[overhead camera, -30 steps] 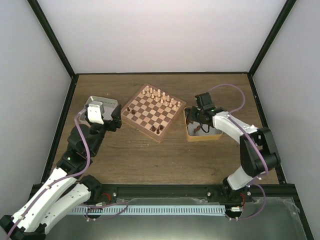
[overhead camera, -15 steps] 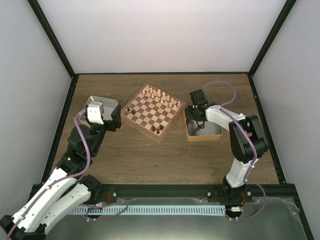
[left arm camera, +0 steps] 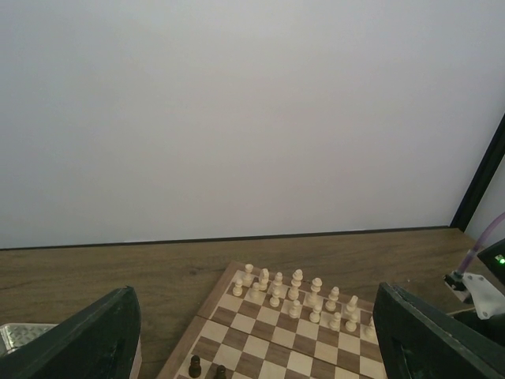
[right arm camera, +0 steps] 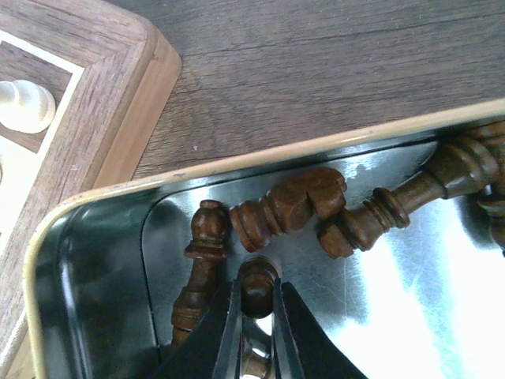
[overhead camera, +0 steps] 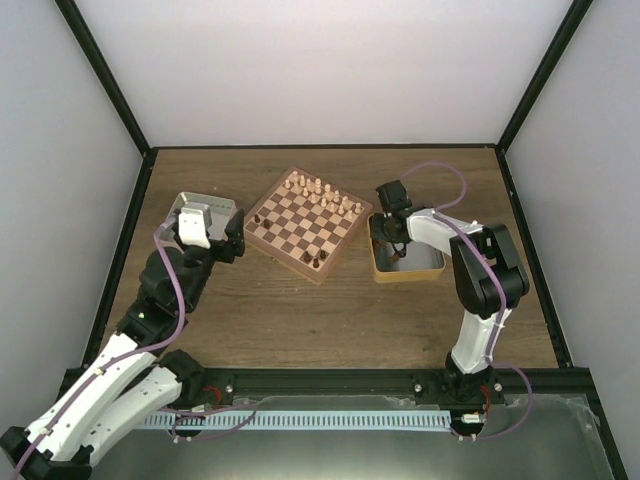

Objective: Set up the chess pieces on the board
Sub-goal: Pick up the chess piece from the storage box, then place the chess piece on the chessboard.

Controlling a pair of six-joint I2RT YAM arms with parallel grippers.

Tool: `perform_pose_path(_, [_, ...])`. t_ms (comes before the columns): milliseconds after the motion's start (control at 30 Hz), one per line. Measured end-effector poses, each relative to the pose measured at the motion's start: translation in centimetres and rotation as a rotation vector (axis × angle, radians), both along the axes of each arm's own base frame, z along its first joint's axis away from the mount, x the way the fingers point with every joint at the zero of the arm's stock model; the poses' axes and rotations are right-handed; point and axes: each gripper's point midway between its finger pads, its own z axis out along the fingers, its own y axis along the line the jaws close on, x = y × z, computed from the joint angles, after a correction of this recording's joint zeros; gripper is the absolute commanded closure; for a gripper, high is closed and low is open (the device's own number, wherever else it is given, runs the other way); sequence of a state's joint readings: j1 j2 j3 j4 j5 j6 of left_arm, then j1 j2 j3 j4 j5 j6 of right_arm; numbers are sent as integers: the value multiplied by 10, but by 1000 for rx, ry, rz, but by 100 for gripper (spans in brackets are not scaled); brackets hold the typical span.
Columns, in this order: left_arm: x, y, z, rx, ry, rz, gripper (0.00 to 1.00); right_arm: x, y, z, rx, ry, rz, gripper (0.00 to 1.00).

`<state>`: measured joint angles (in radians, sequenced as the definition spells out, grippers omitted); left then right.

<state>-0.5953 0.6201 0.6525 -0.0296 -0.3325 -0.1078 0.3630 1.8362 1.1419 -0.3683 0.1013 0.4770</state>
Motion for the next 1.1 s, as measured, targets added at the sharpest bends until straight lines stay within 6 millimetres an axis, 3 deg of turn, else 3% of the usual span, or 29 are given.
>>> perform_pose_path(300, [0, 0, 0, 1, 1, 0, 18, 1, -8, 8, -48, -24, -10, 93])
perform_pose_path(600, [0, 0, 3, -7, -10, 0, 17, 0, 8, 87, 9, -184, 34, 92])
perform_pose_path(767, [0, 1, 5, -13, -18, 3, 17, -1, 47, 116, 58, -230, 124, 92])
perform_pose_path(900, [-1, 2, 6, -17, -25, 10, 17, -2, 96, 135, 108, -260, 226, 92])
perform_pose_path(1100, [-1, 6, 5, -20, -28, 25, 18, -7, 172, 139, 180, -256, 371, 92])
